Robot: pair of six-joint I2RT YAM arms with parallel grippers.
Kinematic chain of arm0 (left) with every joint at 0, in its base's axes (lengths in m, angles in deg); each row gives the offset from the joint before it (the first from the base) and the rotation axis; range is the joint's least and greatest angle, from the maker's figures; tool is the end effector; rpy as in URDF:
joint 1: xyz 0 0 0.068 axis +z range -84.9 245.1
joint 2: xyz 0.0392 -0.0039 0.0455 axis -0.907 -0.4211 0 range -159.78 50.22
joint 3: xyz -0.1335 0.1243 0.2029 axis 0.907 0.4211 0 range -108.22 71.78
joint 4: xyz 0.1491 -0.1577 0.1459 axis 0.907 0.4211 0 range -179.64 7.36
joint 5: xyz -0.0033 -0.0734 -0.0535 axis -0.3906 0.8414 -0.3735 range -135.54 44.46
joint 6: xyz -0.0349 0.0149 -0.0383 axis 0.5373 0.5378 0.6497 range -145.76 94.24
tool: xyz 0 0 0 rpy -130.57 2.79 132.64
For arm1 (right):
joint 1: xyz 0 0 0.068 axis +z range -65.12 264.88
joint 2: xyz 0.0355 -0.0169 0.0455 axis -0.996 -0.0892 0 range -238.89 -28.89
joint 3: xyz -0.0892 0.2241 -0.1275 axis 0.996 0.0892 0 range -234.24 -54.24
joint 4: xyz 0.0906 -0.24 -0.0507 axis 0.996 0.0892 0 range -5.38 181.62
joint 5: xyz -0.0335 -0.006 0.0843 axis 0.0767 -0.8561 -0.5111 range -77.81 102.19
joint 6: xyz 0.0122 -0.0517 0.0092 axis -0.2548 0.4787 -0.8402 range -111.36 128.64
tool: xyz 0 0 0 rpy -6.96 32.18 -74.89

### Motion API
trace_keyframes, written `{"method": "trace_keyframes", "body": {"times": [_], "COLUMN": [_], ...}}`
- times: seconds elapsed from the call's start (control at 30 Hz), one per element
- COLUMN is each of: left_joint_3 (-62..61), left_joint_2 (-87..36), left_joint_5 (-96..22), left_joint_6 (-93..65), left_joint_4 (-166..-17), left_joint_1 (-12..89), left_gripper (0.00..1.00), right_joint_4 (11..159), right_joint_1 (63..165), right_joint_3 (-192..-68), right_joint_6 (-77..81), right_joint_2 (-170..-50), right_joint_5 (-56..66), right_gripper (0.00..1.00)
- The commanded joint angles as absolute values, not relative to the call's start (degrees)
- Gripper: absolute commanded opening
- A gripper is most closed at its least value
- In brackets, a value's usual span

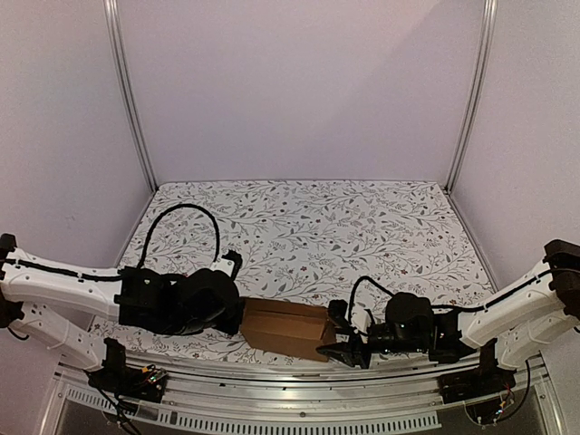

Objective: Fold the paper box

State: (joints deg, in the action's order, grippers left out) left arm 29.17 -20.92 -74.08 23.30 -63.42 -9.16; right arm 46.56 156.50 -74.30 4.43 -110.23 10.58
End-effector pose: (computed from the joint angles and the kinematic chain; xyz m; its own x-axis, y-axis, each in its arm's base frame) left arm 0.0815 -0.2258 0.2132 -0.7273 0.1345 -0.6730 0.3378 0.9237 -0.1805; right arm 0.0784 0.2388 0.1452 -0.1943 -0.3519 -0.9156 -0.9450 0.3175 0.0785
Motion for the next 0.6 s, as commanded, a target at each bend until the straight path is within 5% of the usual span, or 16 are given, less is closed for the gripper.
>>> {"method": "trace_keyframes", "body": {"times": [0.0,0.57], "left_joint_3": [30.0,28.7], "left_joint_2": [-23.7,-25.4], "left_joint_5": [-69.5,-64.0], "left_joint_6": [21.1,25.5], "left_joint_4": [-56.0,-58.4], "left_joint_1": [-10.9,-11.5], "left_gripper": [0.0,0.0], "right_joint_4": [46.9,47.0], "right_joint_1": [155.9,155.9], "right_joint_3": [-74.1,-74.3], "right_joint_6": [4.4,4.1], "right_joint_2": [-109.1,-109.6], "right_joint_5": [16.6,16.9], "right_gripper": [0.24,0.25]}}
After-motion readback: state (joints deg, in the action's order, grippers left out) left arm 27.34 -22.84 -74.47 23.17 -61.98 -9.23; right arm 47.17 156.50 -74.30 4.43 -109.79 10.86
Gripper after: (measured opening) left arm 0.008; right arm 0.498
